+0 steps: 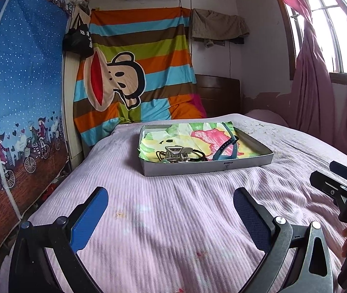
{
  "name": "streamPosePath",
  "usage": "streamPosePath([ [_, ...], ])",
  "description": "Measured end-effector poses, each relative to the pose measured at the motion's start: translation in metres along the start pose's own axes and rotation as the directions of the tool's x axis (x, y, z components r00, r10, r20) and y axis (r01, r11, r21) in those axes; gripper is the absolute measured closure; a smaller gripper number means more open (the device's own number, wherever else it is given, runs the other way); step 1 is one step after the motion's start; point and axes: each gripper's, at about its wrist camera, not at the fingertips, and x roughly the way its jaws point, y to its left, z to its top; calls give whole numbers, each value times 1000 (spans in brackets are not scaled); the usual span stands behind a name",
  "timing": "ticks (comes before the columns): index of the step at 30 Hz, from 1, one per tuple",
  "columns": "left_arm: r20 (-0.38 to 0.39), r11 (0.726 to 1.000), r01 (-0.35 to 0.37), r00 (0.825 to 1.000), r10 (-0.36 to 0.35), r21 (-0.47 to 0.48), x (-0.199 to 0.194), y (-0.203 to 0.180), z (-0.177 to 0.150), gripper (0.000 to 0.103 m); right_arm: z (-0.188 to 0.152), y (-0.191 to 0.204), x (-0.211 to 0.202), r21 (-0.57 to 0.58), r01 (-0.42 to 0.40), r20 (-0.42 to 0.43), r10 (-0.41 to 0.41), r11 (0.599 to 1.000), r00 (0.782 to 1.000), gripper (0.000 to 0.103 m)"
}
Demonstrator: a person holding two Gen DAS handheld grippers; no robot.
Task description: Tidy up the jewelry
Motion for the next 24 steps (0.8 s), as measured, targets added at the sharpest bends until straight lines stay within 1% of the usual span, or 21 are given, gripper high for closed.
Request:
streamPosePath([
  [7,7,1000,-1,1000,1,22,-2,-4,0,0,-2,0,2,1,4,-5,-4,1000,1000,1],
  [24,4,1000,-1,1000,1,19,-3,-3,0,0,-3,4,1,-5,1,1,-1,1000,1000,1],
])
